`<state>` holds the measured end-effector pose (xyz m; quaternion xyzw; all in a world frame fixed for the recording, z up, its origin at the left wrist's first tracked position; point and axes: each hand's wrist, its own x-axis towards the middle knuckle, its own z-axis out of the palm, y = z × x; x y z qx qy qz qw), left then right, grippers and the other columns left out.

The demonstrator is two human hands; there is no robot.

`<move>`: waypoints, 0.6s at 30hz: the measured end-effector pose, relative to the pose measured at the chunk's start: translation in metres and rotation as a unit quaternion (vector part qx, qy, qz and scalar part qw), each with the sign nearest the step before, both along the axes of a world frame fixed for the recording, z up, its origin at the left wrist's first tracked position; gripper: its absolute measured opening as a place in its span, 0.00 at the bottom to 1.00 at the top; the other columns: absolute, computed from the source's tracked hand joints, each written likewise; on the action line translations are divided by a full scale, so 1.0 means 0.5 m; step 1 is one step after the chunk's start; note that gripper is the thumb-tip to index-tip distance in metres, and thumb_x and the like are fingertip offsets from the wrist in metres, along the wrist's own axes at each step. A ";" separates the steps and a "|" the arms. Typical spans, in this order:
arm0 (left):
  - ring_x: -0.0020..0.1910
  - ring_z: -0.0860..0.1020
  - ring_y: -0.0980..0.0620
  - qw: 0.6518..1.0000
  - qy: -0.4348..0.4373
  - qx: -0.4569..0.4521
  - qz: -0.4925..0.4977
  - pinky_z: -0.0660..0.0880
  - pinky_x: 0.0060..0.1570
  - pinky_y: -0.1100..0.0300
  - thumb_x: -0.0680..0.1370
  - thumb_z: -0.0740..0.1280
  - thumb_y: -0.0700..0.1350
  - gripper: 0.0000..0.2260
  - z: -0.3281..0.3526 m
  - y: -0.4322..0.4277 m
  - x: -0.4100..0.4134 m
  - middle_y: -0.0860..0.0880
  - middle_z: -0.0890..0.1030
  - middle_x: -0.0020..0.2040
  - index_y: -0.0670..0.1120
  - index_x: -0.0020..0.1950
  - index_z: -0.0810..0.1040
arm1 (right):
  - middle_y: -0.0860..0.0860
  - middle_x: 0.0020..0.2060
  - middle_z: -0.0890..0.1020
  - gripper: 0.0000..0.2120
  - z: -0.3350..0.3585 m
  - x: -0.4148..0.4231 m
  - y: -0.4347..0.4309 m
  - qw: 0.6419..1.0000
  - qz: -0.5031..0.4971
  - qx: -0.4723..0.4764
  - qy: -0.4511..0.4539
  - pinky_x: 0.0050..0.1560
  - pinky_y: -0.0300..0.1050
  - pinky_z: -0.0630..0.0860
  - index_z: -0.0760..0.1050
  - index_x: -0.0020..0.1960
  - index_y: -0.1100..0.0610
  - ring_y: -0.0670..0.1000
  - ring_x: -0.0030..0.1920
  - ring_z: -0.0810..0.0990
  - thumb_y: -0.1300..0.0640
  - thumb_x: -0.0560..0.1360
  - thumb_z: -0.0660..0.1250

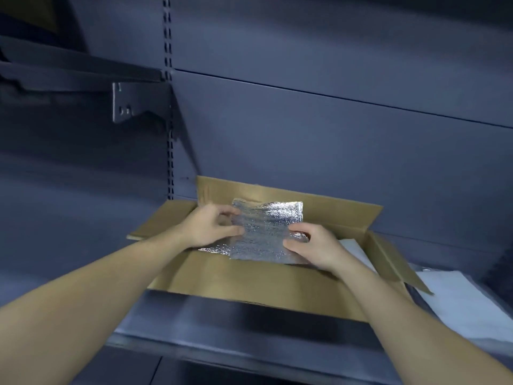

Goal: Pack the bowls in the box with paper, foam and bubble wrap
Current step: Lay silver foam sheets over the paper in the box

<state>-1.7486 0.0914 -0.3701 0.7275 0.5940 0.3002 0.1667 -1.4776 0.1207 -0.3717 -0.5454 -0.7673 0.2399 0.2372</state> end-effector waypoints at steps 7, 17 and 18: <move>0.59 0.73 0.50 0.992 0.128 0.007 -0.008 0.69 0.62 0.55 0.67 0.66 0.69 0.29 -0.008 0.016 0.000 0.52 0.80 0.53 0.54 0.62 0.78 | 0.52 0.59 0.74 0.31 -0.017 -0.003 0.006 0.990 0.001 -0.012 -0.138 0.63 0.47 0.69 0.74 0.69 0.45 0.55 0.65 0.69 0.37 0.69 0.73; 0.68 0.65 0.52 0.977 0.207 -0.011 -0.041 0.65 0.69 0.51 0.60 0.53 0.83 0.40 0.010 0.016 -0.016 0.55 0.70 0.65 0.62 0.63 0.76 | 0.48 0.54 0.67 0.36 0.004 0.002 0.009 0.984 0.014 0.050 -0.169 0.66 0.47 0.67 0.69 0.70 0.40 0.52 0.65 0.65 0.31 0.65 0.72; 0.69 0.65 0.53 0.979 0.197 -0.005 -0.057 0.65 0.70 0.50 0.59 0.51 0.84 0.43 0.017 0.019 -0.020 0.56 0.70 0.67 0.62 0.65 0.75 | 0.47 0.55 0.67 0.36 0.009 0.001 0.010 0.984 0.033 0.066 -0.161 0.66 0.47 0.66 0.69 0.70 0.40 0.51 0.65 0.64 0.31 0.65 0.72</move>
